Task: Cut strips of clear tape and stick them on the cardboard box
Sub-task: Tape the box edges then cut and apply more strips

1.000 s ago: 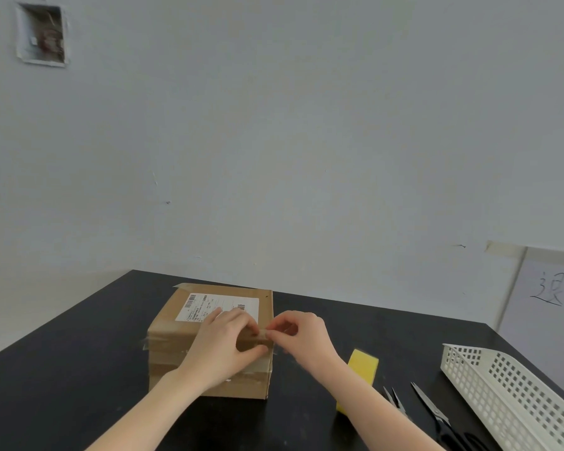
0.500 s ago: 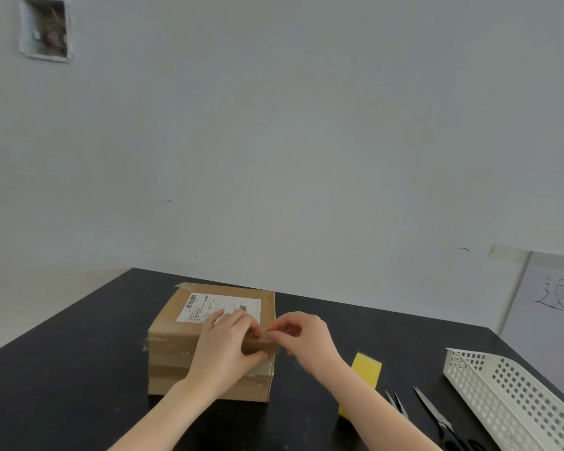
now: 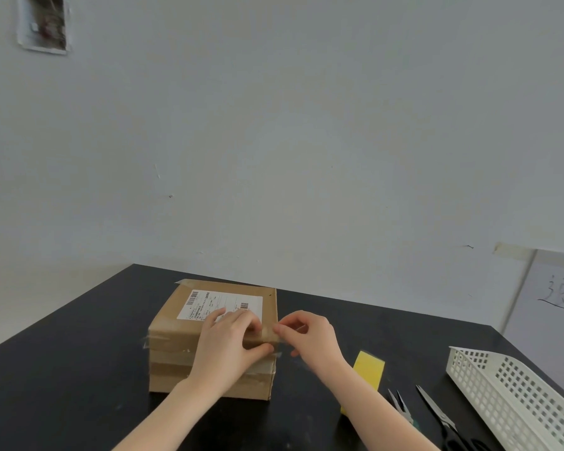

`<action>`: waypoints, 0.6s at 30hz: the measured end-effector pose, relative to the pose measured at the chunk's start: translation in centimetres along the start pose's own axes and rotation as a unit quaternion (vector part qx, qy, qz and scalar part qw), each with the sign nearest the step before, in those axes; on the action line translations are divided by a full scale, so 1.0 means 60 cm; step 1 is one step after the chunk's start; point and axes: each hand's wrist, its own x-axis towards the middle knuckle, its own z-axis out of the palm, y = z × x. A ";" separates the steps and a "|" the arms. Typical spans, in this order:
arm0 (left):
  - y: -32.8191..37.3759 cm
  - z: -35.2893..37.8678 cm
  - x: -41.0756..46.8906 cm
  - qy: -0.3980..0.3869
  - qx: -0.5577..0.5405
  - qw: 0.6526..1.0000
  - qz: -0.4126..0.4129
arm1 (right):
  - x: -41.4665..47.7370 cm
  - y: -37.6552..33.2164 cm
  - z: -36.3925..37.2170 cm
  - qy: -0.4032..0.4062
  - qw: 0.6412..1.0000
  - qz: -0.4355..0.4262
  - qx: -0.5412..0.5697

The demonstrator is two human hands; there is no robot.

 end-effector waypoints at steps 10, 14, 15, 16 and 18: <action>-0.007 0.006 -0.006 0.015 0.027 0.999 0.026 | 0.015 0.008 0.027 0.033 0.998 0.046 -0.019; -0.010 0.009 -0.008 0.015 0.028 0.999 0.042 | 0.021 0.014 0.034 0.051 0.998 0.042 -0.024; -0.010 0.010 -0.009 0.016 0.031 0.998 0.048 | 0.023 0.016 0.036 0.053 0.997 0.050 -0.011; -0.010 0.011 -0.010 0.016 0.036 0.998 0.055 | 0.024 0.017 0.036 0.054 0.997 0.060 0.003; -0.010 0.012 -0.010 0.013 0.048 0.997 0.067 | 0.027 0.017 0.036 0.048 0.995 0.082 0.022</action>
